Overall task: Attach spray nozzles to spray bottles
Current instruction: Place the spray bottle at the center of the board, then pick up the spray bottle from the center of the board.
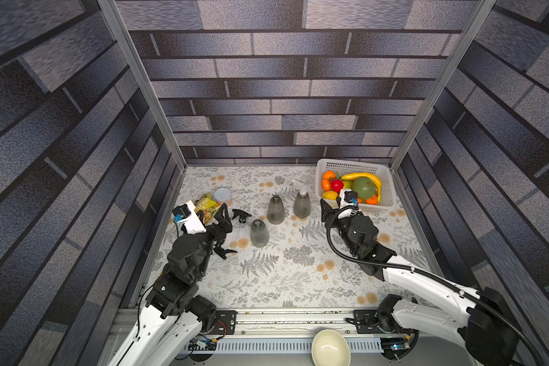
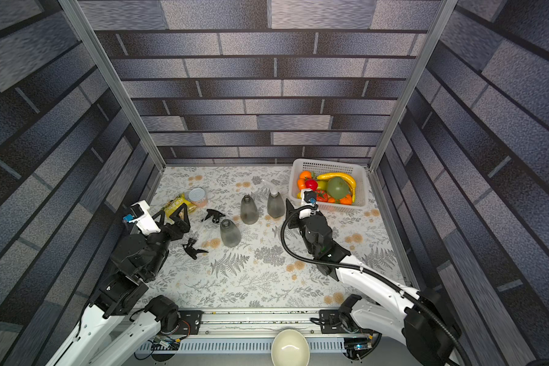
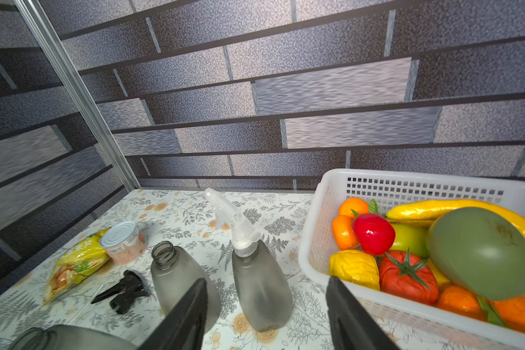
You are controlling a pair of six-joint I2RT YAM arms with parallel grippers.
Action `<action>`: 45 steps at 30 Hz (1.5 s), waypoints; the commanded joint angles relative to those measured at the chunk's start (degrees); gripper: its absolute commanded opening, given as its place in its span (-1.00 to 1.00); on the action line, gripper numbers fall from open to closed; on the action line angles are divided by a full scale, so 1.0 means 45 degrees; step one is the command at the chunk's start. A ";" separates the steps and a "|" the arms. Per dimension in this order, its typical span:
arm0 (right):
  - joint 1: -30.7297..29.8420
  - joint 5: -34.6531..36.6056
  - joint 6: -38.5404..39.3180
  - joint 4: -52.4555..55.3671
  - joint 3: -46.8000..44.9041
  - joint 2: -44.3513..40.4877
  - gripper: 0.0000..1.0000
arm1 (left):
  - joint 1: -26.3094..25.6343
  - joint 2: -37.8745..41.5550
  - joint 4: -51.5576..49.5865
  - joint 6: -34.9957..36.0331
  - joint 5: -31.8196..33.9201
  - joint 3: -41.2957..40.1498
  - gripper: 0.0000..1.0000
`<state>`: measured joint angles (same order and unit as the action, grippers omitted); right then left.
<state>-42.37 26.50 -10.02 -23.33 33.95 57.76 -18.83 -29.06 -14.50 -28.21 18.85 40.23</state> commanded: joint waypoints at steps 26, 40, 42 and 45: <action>-0.2893 -0.6620 0.0275 0.5683 0.6766 0.5756 0.76 | 0.5591 -0.1815 -0.1717 -0.2508 -0.7080 -0.1491 0.90; -0.2932 -0.7283 0.1250 0.5089 0.9038 0.9958 0.80 | 0.5608 -0.1533 -0.0245 -0.3105 -0.8092 -0.2211 0.93; -0.2944 -0.7030 0.1364 0.5237 0.9508 1.0518 0.80 | 0.5610 -0.1461 -0.0250 -0.3087 -0.8115 -0.2230 0.93; -0.2944 -0.6598 0.1467 0.5266 0.9958 1.1245 0.79 | 0.5620 -0.1356 -0.0154 -0.3115 -0.8220 -0.2289 0.93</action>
<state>-55.29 -5.34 -4.97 0.62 76.34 106.15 6.72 -36.07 -17.06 -41.43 -16.71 30.74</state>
